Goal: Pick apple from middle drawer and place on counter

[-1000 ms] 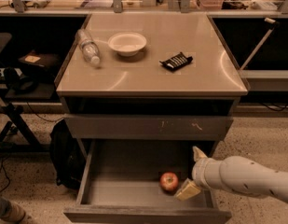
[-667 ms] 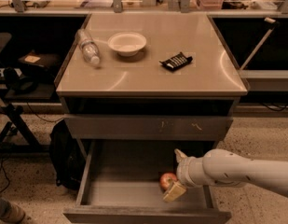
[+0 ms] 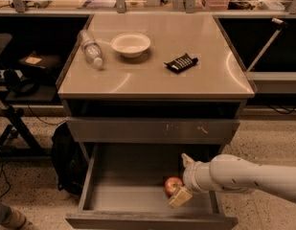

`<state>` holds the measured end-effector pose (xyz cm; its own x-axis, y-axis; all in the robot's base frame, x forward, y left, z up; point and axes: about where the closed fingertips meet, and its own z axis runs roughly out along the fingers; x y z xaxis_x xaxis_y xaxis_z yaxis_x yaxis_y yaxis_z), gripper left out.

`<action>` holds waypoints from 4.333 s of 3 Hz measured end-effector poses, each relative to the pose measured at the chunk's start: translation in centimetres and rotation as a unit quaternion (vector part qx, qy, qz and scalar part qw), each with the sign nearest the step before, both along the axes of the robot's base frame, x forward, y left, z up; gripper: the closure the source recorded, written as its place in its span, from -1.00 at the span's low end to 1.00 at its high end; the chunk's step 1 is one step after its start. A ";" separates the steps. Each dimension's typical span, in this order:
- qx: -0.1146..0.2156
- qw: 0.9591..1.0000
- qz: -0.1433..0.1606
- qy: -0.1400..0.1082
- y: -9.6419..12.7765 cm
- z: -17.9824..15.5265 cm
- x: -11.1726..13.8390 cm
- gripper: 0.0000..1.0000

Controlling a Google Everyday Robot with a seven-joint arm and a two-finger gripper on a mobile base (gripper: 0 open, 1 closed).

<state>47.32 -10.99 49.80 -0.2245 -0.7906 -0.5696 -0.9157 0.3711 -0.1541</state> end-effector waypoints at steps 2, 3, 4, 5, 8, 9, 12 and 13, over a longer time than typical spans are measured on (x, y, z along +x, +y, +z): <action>-0.005 1.000 -0.020 0.021 -1.9 -8.0 5.5 -1.00; -0.005 1.000 -0.020 0.023 -1.9 -8.2 5.5 -1.00; 0.010 0.999 -0.018 0.028 -1.0 -8.9 4.3 -1.00; 0.049 0.998 0.004 0.030 4.4 -11.7 5.9 -1.00; 0.039 0.998 -0.028 0.041 0.7 -12.3 5.5 -1.00; 0.051 0.997 -0.028 0.054 0.9 -13.7 4.7 -1.00; 0.051 0.997 -0.029 0.054 0.9 -13.7 4.6 0.30; 0.045 0.997 -0.043 0.040 -0.5 -11.1 4.4 0.77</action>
Offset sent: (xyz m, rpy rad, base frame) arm 0.0912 -0.0334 -0.0943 0.0110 0.0274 -0.1039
